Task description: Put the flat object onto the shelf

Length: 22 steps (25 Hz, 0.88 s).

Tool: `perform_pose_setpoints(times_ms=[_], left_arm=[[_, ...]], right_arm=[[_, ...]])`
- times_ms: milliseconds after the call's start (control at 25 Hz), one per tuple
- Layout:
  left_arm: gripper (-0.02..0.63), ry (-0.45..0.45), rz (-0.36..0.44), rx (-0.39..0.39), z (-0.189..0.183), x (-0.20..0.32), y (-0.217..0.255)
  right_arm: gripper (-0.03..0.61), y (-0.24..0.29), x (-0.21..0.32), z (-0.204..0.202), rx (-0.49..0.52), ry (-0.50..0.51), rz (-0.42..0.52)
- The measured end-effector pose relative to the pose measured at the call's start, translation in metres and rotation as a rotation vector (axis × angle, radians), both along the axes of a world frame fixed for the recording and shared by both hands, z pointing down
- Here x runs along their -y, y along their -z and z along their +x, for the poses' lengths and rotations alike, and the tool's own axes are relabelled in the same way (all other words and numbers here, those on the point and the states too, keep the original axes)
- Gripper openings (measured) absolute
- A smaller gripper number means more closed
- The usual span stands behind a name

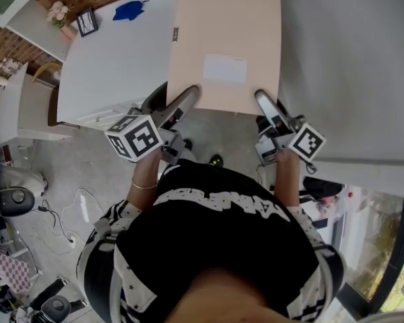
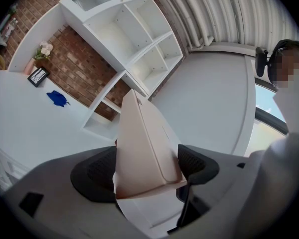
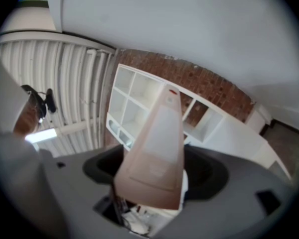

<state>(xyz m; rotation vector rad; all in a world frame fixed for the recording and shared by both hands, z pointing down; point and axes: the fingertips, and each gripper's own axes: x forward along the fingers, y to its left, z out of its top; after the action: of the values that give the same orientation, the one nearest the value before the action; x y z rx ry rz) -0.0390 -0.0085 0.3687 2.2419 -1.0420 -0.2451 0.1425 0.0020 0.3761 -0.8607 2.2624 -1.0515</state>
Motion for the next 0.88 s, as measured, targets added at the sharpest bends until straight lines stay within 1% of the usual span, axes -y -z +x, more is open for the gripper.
perform_pose_setpoints(times_ms=[320,560,880], left_arm=[[0.393,-0.005,0.003,-0.001,-0.003,0.007,-0.001],[0.393,-0.006,-0.001,-0.014,0.002,0.042,-0.004],[0.393,-0.003,-0.003,-0.019,0.005,0.054,-0.004]], right_arm=[[0.38,0.0,0.006,-0.004,0.003,-0.01,0.005],[0.38,0.001,0.041,0.001,-0.009,-0.013,0.002],[0.38,0.002,0.055,0.004,-0.018,-0.01,-0.001]])
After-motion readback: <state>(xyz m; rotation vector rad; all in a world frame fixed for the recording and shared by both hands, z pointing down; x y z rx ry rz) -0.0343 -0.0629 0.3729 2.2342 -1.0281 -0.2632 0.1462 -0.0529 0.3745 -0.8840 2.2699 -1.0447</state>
